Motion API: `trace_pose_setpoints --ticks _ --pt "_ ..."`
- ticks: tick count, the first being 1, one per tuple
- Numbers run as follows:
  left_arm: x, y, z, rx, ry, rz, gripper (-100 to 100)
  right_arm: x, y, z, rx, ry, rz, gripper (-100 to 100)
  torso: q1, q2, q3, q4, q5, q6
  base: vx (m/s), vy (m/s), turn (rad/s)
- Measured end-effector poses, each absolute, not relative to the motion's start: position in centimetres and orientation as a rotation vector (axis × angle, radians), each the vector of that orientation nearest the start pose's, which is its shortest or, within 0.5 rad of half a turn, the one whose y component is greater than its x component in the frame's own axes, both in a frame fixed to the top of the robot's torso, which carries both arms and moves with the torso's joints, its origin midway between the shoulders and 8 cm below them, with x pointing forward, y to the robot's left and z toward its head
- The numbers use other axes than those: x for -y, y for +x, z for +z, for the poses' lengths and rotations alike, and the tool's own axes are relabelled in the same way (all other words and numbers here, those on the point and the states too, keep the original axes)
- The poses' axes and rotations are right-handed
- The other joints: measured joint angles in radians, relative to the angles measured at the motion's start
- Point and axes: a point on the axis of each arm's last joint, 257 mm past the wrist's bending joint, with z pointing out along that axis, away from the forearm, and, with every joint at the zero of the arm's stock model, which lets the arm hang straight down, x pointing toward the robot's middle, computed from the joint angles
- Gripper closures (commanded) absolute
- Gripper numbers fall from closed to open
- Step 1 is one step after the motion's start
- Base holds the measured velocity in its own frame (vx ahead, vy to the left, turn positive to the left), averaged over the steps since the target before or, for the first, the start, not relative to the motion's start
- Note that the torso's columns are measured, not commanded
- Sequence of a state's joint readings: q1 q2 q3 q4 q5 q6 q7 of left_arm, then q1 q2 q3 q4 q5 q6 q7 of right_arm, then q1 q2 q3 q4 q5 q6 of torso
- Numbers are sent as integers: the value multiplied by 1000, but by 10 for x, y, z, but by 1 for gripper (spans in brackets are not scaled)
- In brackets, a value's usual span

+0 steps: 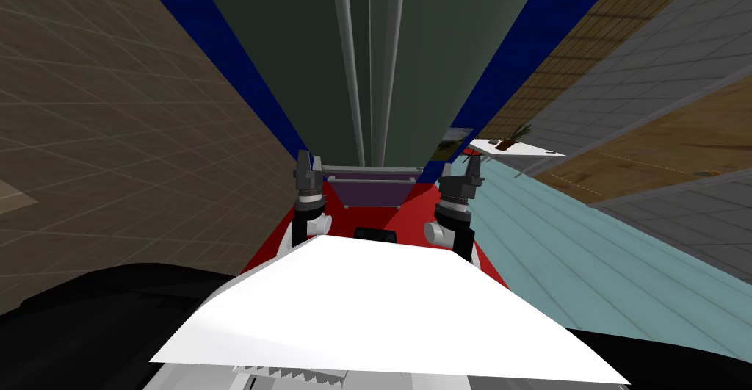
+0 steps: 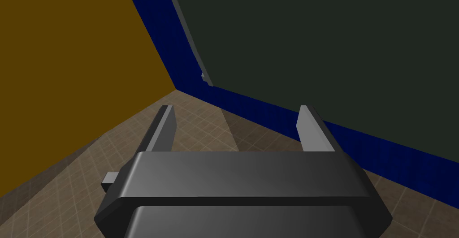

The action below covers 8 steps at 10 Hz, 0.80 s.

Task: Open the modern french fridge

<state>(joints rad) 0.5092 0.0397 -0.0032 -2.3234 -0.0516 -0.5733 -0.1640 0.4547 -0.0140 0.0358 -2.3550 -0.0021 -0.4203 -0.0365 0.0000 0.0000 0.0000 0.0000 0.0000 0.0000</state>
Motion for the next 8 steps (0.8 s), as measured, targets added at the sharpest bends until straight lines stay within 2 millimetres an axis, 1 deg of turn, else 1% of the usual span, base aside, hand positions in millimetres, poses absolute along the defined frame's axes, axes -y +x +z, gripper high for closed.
trace_pose_setpoints --ticks 1,2,8 --pt "-262 323 53 -630 -450 -1143 0 260 346 57 -589 638 1399 0 0 40 -82 41 0 0 0 0 0" --pt "-262 323 53 -629 -450 -1143 0 260 346 57 -589 638 1399 0 0 104 -209 105 0 0 0 0 0" --pt "-262 323 53 -629 -449 -1143 0 260 346 57 -588 637 1399 0 0 544 -1087 544 0 0 0 0 0"
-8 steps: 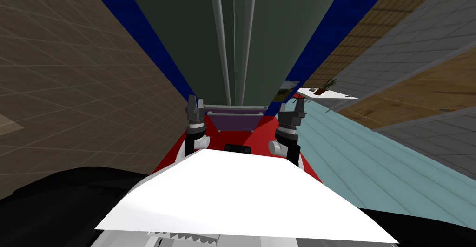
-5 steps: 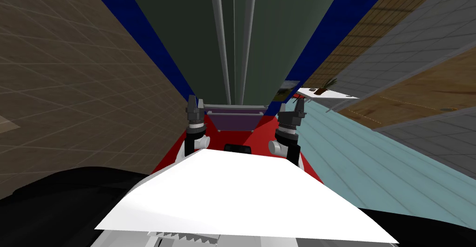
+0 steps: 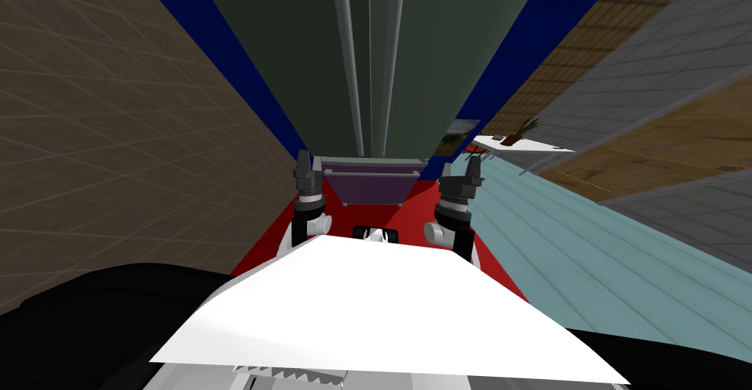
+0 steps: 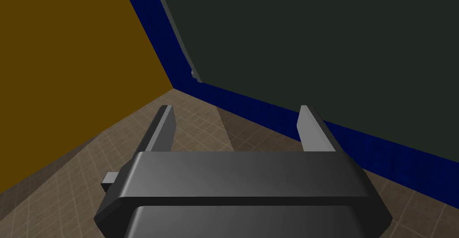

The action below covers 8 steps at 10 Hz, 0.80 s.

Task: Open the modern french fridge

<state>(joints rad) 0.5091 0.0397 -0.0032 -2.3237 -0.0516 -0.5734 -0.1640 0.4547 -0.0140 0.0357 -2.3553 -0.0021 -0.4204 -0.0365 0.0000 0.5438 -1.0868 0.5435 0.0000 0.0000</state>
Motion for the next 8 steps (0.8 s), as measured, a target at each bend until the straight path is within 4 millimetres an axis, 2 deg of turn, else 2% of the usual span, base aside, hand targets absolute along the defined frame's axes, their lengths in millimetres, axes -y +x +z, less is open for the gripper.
trace_pose_setpoints --ticks 1,2,4,8 --pt "-262 323 53 -629 -449 -1143 0 260 346 57 -588 637 1399 0 0 74 -148 74 0 0 0 0 0" --pt "-262 323 53 -629 -449 -1143 -100 260 346 57 -588 637 1399 0 0 148 -295 148 0 0 17 11 5" --pt "-259 329 42 -662 -428 -1145 -100 260 346 57 -589 638 1399 0 1 190 -384 190 0 0 30 19 2" --pt "-259 340 18 -705 -405 -1144 -100 260 346 57 -589 638 1398 0 0 194 -389 194 0 0 40 34 5"
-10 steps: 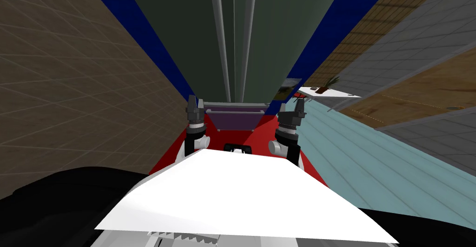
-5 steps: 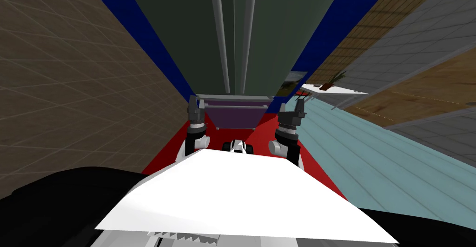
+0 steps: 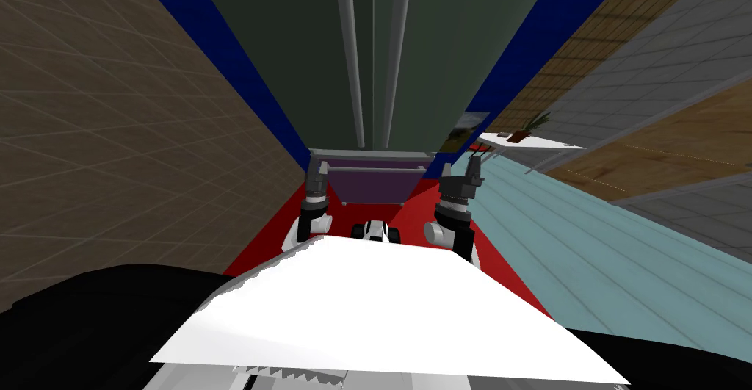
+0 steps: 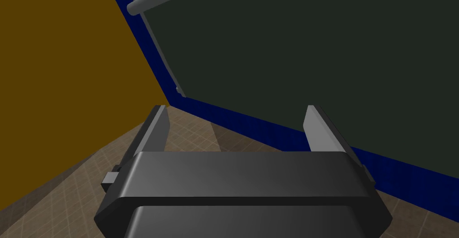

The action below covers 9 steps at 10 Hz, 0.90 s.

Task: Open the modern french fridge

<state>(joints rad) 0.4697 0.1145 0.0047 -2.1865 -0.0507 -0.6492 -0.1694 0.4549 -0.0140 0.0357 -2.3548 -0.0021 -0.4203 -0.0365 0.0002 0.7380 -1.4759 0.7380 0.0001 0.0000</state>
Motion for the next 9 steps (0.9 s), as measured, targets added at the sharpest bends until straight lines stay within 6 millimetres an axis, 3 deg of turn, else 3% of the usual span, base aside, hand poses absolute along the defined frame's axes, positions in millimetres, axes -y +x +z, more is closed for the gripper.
trace_pose_setpoints --ticks 9 --pt "-266 364 -35 -750 -393 -1135 -100 260 346 57 -589 638 1399 0 0 0 0 0 0 0 43 31 4"
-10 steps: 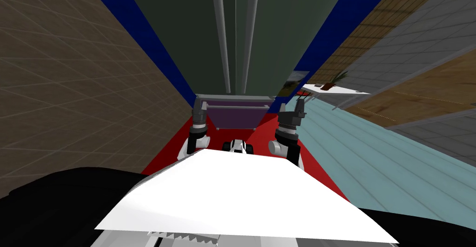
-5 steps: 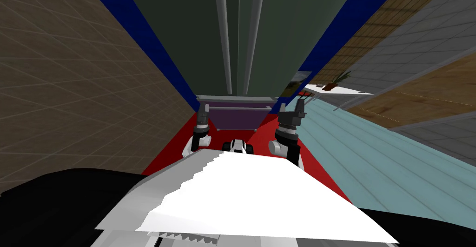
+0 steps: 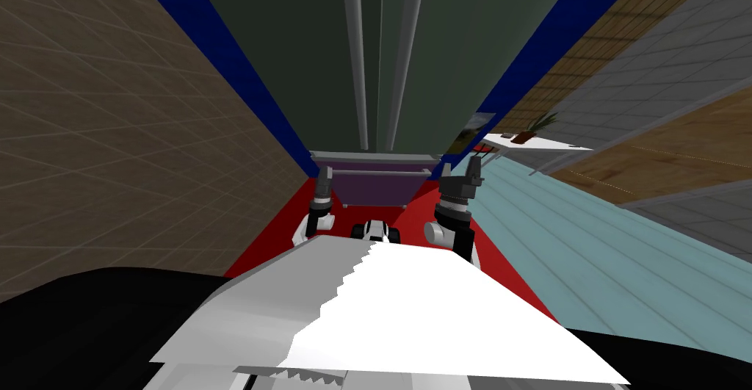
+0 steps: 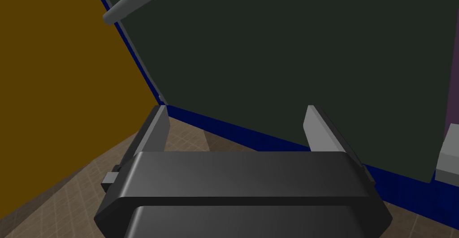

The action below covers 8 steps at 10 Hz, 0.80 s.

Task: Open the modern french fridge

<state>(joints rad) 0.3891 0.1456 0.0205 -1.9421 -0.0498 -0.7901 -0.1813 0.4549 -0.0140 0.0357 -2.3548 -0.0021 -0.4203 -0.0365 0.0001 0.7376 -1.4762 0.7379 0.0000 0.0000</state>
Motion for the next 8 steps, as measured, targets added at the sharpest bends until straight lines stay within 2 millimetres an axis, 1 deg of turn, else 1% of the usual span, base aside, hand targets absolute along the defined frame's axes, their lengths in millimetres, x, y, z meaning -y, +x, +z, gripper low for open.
trace_pose_setpoints --ticks 8 --pt "-273 379 -75 -776 -399 -1126 -100 260 346 57 -589 638 1399 0 -1 1 0 0 0 0 37 28 4"
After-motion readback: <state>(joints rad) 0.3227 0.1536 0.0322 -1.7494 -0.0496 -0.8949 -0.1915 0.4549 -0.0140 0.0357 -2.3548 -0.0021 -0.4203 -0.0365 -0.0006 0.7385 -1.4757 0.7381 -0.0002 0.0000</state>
